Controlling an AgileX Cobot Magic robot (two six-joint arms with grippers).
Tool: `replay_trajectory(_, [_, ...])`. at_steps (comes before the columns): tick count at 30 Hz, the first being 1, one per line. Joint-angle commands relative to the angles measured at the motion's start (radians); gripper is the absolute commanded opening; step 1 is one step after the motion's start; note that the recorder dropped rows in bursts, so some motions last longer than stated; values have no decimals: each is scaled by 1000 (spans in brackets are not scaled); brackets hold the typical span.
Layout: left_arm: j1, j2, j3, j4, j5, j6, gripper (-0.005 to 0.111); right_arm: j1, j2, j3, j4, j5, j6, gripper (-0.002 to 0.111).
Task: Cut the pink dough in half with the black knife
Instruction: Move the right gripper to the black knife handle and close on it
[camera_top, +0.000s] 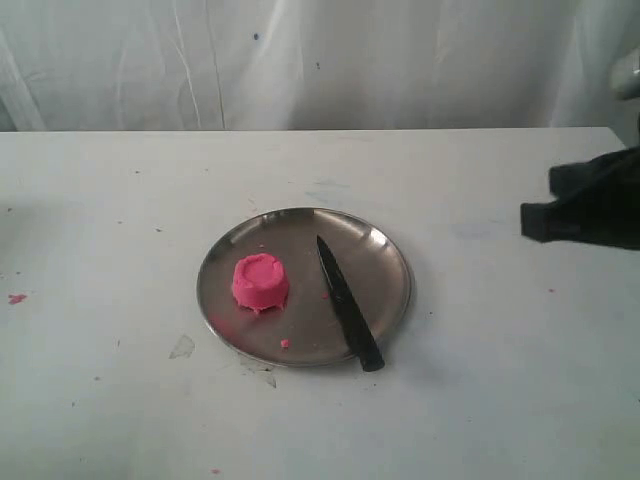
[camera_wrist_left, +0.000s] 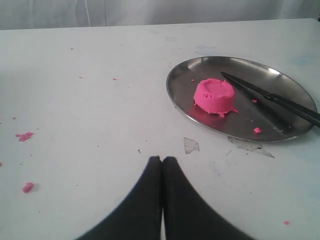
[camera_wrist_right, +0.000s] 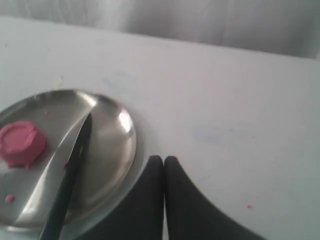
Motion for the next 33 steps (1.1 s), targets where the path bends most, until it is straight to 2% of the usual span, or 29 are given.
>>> replay_trajectory(1, [3, -4, 4, -1, 2, 0, 0, 62, 119, -86, 161, 154, -173, 0])
replay_trajectory(6, [3, -4, 4, -1, 2, 0, 0, 54, 328, -131, 691, 215, -632, 0])
replay_trajectory(9, [3, -4, 4, -1, 2, 0, 0, -78, 413, -135, 1180, 406, -1068, 0])
replay_trajectory(11, [3, -4, 4, -1, 2, 0, 0, -185, 484, -135, 1396, 591, -1259, 6])
replay_trajectory(12, [3, -4, 4, -1, 2, 0, 0, -209, 510, -135, 1431, 626, -1297, 10])
replay_trajectory(14, [3, -4, 4, -1, 2, 0, 0, -222, 585, -154, 1432, 614, -1326, 25])
replay_trajectory(16, [3, -4, 4, -1, 2, 0, 0, -205, 641, -177, 1432, 619, -1351, 32])
replay_trajectory(21, [3, -4, 4, -1, 2, 0, 0, -156, 771, -258, 1391, 625, -1311, 39])
replay_trajectory(24, [3, -4, 4, -1, 2, 0, 0, -119, 854, -319, 1286, 623, -1240, 45])
replay_trajectory(33, [3, -4, 4, -1, 2, 0, 0, -76, 966, -392, 1208, 626, -1190, 50])
